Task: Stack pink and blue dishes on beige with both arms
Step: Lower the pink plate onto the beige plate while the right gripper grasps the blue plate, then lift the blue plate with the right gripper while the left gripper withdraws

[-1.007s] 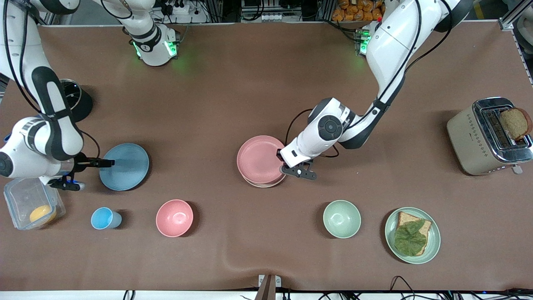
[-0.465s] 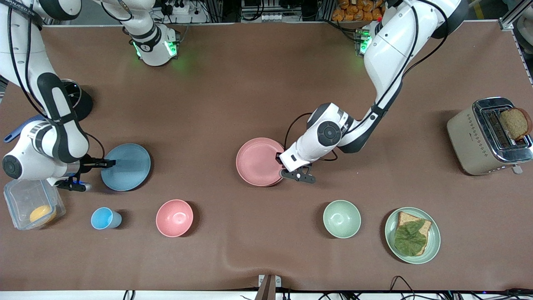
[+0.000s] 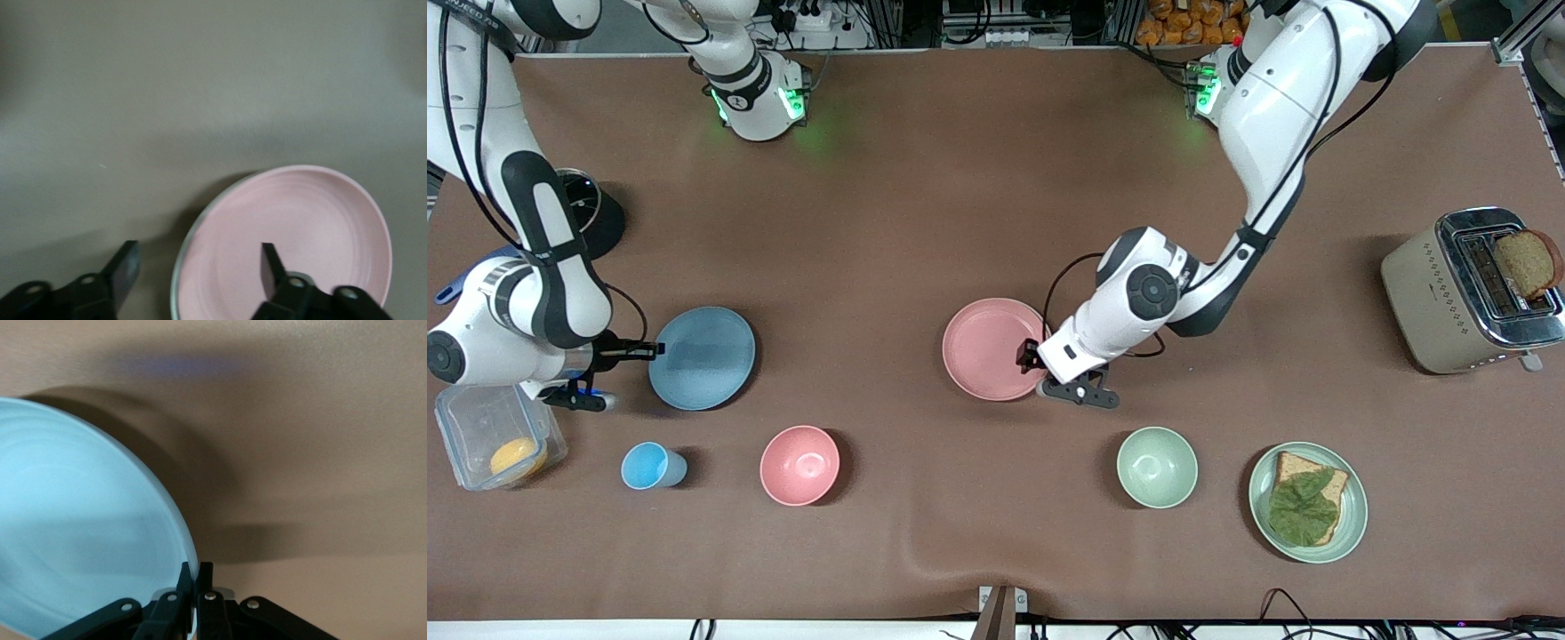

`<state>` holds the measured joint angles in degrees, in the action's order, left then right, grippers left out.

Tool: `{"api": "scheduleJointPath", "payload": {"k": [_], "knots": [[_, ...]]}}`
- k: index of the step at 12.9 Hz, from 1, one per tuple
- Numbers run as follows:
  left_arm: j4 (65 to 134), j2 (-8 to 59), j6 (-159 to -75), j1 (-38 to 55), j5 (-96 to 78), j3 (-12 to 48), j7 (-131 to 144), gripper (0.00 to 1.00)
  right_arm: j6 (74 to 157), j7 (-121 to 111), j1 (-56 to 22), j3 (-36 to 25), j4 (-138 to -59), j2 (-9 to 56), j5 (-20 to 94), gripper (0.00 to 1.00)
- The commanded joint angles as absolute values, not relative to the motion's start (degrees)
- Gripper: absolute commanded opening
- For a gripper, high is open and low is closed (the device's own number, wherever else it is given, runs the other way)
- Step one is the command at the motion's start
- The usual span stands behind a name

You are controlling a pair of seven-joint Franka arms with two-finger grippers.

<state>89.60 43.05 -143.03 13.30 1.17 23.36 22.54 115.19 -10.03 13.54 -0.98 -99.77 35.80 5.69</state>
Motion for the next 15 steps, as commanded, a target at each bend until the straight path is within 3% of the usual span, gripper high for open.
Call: {"api": "scheduleJointPath", "payload": {"k": [1, 7, 10, 13, 15], "knots": [[90.35, 35.19, -134.94, 11.78, 1.67, 23.21, 23.29, 1.00, 107.62, -9.49, 12.66, -0.35, -96.96, 31.48, 6.06, 0.00], [90.00, 19.45, -113.50, -5.86, 1.67, 23.99, 20.75, 1.00, 89.31, -6.08, 11.52, -0.09, -89.12, 29.01, 14.84, 0.00], [87.37, 13.11, -103.03, -10.89, 2.19, 23.39, 17.67, 1.00, 87.45, 3.39, 6.70, -0.09, -89.30, 28.83, 21.68, 0.00], [87.10, 9.23, -99.33, -14.24, 2.37, 23.21, 14.68, 1.00, 87.63, 15.51, 0.63, -0.09, -89.47, 29.26, 29.41, 0.00], [87.62, 5.81, -98.44, -7.35, 2.28, 15.87, 12.84, 1.00, 88.68, 21.24, -3.49, -0.17, -89.74, 29.53, 32.34, 0.00]]}}
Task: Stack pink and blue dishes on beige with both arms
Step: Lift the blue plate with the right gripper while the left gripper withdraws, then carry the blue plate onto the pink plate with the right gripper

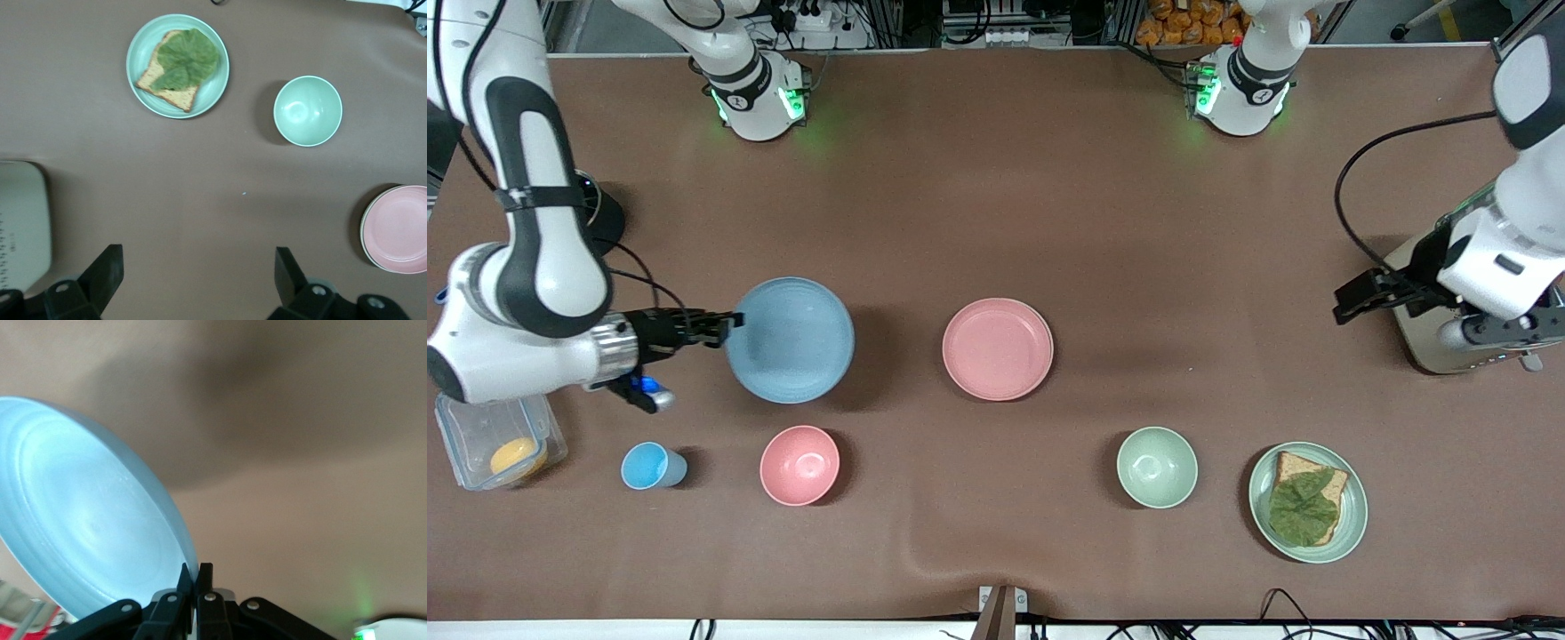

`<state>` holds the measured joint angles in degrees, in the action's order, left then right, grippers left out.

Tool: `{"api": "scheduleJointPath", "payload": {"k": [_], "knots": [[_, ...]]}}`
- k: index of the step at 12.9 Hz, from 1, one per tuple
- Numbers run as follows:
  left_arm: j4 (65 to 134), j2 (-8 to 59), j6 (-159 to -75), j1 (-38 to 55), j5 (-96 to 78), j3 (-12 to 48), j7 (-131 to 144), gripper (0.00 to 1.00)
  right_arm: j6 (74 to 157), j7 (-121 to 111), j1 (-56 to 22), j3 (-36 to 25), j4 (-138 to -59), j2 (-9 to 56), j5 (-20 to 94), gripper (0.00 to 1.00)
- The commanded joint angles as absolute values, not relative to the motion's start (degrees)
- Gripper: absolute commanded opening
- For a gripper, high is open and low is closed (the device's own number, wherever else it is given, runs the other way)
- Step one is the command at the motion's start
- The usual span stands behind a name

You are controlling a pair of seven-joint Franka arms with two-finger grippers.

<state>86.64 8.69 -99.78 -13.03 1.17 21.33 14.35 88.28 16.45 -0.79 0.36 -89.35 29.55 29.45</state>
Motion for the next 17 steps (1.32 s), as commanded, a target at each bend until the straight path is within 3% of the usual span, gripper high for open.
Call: {"api": "scheduleJointPath", "payload": {"k": [1, 2, 8, 17], "knots": [[87.19, 5.45, -95.83, -2.94, 2.11, 9.47, 12.05, 1.00, 90.94, 24.31, -5.43, -0.09, -90.08, 29.88, 32.60, 0.00], [87.10, 5.28, -94.84, -1.51, 1.59, 6.27, 9.60, 1.00, 93.75, 27.22, -7.54, -0.09, -90.87, 30.06, 33.48, 0.00], [87.36, 3.16, -92.64, -1.32, 2.64, 3.61, 2.12, 1.00, 109.40, 43.93, -21.34, -0.18, -92.99, 31.64, 37.27, 0.00], [87.54, 3.34, -92.46, -1.67, 2.55, 2.99, 0.09, 1.00, 118.74, 52.47, -32.51, -0.44, -93.60, 34.63, 36.39, 0.00]]}}
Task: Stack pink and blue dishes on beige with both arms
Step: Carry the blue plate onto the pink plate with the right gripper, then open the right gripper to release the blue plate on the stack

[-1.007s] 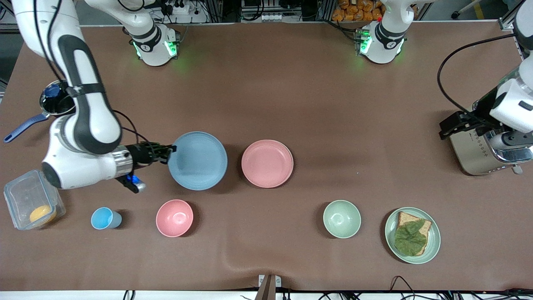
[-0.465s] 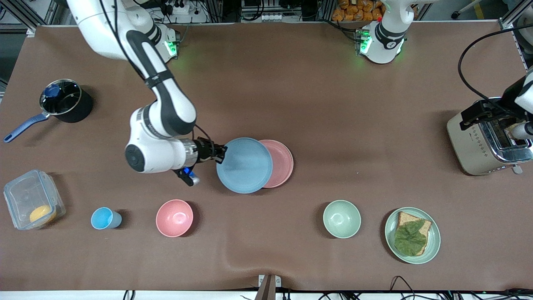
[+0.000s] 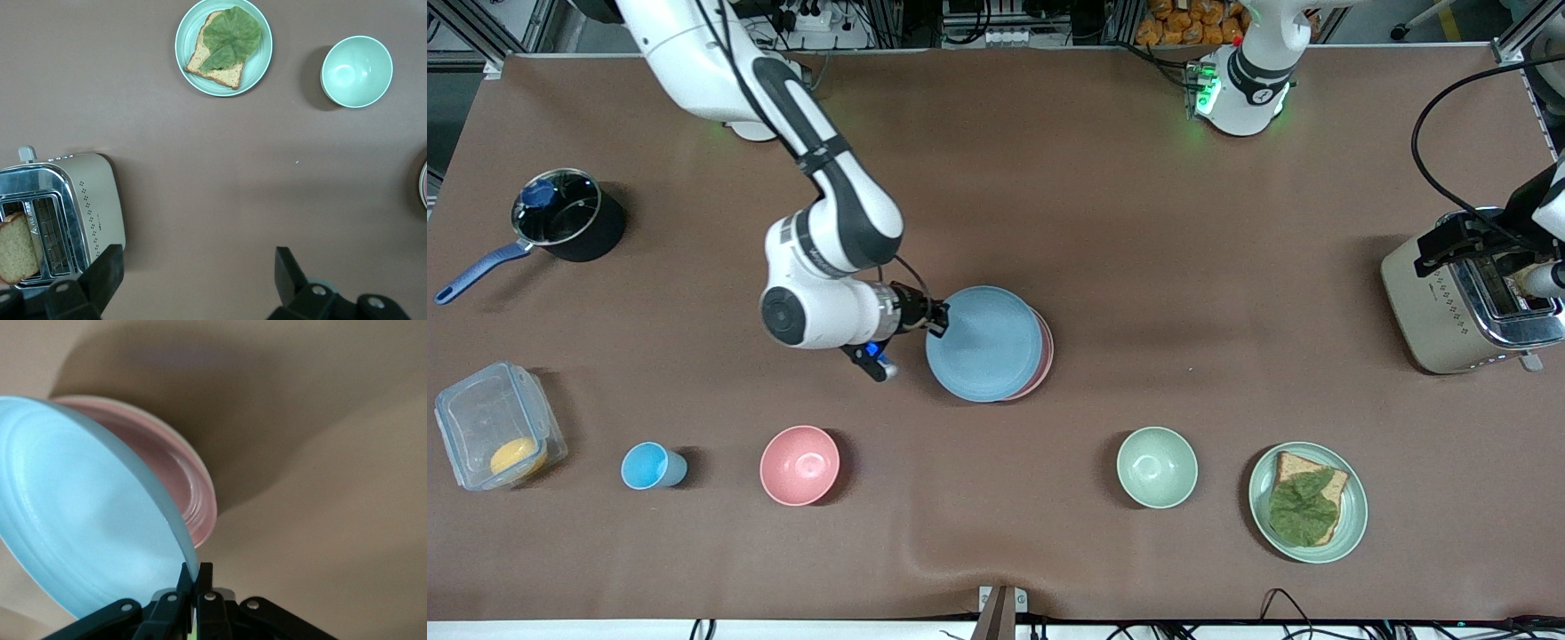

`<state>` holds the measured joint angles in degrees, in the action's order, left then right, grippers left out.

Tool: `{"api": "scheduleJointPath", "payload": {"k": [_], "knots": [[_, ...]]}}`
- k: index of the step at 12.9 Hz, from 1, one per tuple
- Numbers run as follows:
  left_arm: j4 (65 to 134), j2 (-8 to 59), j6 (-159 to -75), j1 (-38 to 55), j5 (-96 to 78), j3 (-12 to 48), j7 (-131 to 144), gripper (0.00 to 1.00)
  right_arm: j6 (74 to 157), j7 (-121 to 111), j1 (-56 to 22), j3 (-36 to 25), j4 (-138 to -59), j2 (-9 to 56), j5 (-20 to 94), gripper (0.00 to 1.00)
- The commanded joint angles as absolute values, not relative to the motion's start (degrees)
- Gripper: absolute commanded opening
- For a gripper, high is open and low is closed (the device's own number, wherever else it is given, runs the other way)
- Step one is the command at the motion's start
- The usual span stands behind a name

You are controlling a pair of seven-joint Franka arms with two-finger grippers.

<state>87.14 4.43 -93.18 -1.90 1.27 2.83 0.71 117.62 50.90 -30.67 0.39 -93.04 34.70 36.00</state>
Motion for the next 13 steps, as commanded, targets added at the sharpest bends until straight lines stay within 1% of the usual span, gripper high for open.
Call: {"api": "scheduleJointPath", "payload": {"k": [1, 4, 9, 10, 11, 12, 13], "knots": [[87.37, 3.25, -91.85, -1.67, 2.55, 2.99, 0.09, 1.00, 119.09, 52.47, -32.52, -0.53, -94.13, 34.63, 36.39, 0.00], [87.45, 3.25, -91.15, -1.76, 2.55, 2.64, -0.26, 1.00, 120.32, 52.47, -33.66, -0.61, -95.18, 34.63, 36.21, 0.00], [87.54, 3.25, -91.05, -1.76, 2.55, 2.90, -0.35, 1.00, 120.24, 52.47, -32.70, -0.70, -95.27, 34.54, 33.14, 0.00], [87.54, 3.25, -90.97, -1.76, 2.55, 2.90, -0.35, 1.00, 120.15, 52.38, -32.61, -0.70, -95.27, 34.54, 33.05, 0.01], [87.54, 3.25, -90.97, -1.76, 2.55, 2.81, -0.44, 1.00, 119.97, 52.38, -32.61, -0.88, -95.27, 34.37, 32.96, 0.53], [87.54, 3.25, -90.97, -1.76, 2.55, 2.81, -0.44, 1.00, 119.62, 52.47, -32.61, -1.57, -95.27, 34.02, 32.87, 1.00], [87.45, 3.25, -90.97, -1.76, 2.55, 2.81, -0.44, 1.00, 119.27, 53.17, -32.61, -2.28, -95.01, 33.49, 32.87, 1.00]]}}
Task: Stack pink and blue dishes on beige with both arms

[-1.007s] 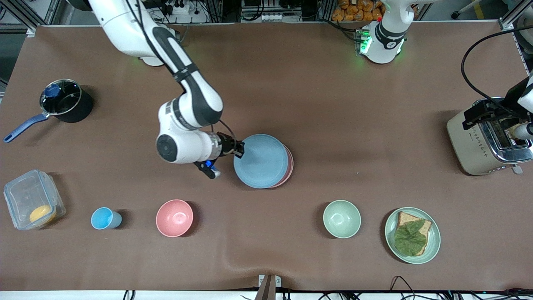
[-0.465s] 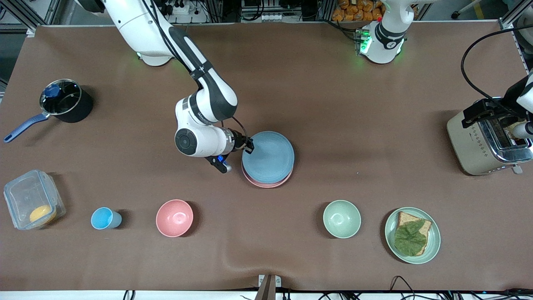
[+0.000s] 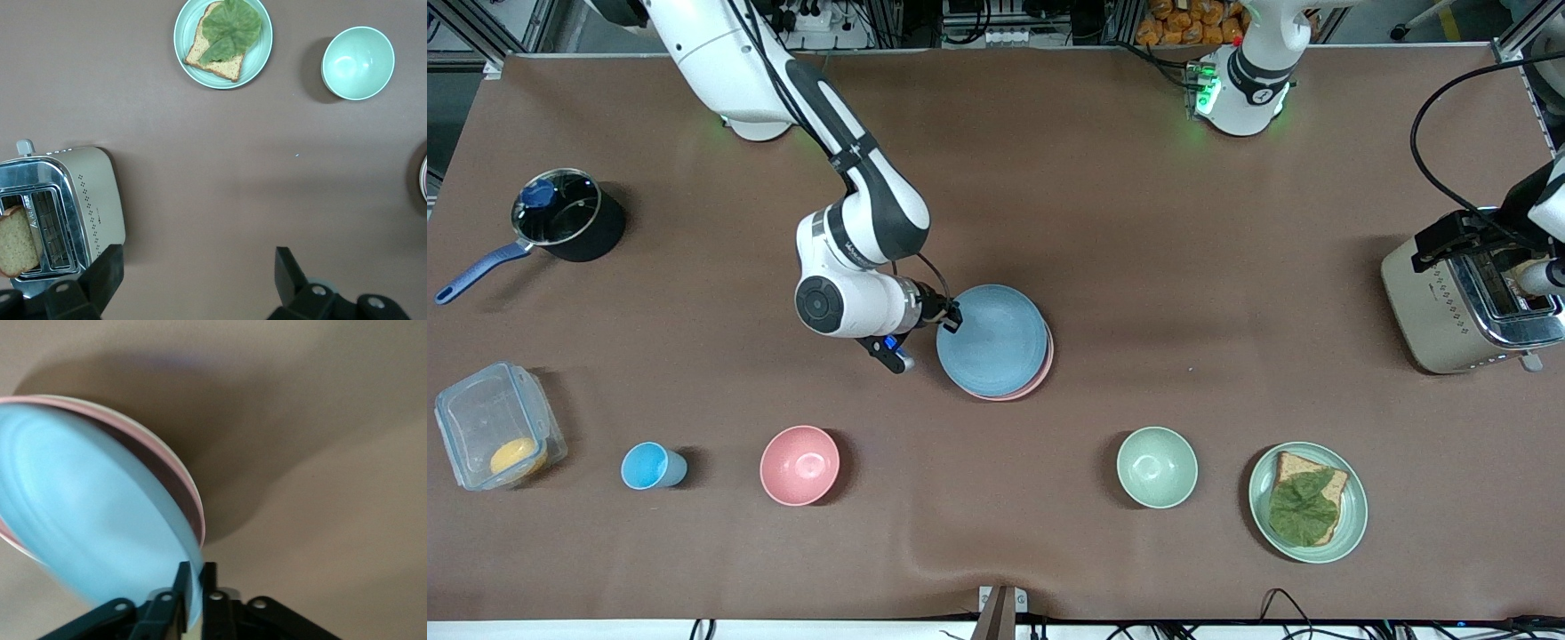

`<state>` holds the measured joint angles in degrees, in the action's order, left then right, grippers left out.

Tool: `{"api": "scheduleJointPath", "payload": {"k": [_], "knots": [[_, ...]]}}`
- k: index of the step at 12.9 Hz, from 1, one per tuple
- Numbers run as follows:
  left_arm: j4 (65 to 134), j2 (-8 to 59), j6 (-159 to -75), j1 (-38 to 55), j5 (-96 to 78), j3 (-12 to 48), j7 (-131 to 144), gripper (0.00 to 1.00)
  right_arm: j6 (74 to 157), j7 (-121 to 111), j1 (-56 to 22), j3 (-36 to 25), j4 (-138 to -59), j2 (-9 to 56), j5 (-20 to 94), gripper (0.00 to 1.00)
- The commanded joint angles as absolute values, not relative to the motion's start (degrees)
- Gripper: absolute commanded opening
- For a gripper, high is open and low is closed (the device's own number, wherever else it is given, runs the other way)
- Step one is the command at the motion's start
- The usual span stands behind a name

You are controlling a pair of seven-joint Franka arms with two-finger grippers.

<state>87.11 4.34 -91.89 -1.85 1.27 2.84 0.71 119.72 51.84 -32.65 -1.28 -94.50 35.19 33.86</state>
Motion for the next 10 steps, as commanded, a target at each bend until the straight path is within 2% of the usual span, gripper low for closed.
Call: {"api": "scheduleJointPath", "payload": {"k": [1, 2, 6, 10], "knots": [[87.45, 3.25, -90.97, -1.76, 2.55, 2.81, -0.44, 1.00, 117.53, 54.13, -32.61, -3.33, -94.57, 32.79, 32.78, 1.00], [87.45, 3.25, -90.97, -1.76, 2.55, 2.90, -0.35, 1.00, 114.81, 54.14, -32.69, -5.25, -93.87, 31.91, 31.74, 1.00], [87.28, 2.90, -89.21, -1.67, 2.55, 3.08, -0.26, 1.00, 103.64, 49.59, -31.30, -9.66, -92.28, 27.70, 15.59, 1.00], [87.10, 2.90, -88.34, -1.67, 2.20, 3.08, 0.70, 1.00, 97.22, 29.50, -20.86, -10.37, -92.28, 23.48, 13.10, 1.00]]}}
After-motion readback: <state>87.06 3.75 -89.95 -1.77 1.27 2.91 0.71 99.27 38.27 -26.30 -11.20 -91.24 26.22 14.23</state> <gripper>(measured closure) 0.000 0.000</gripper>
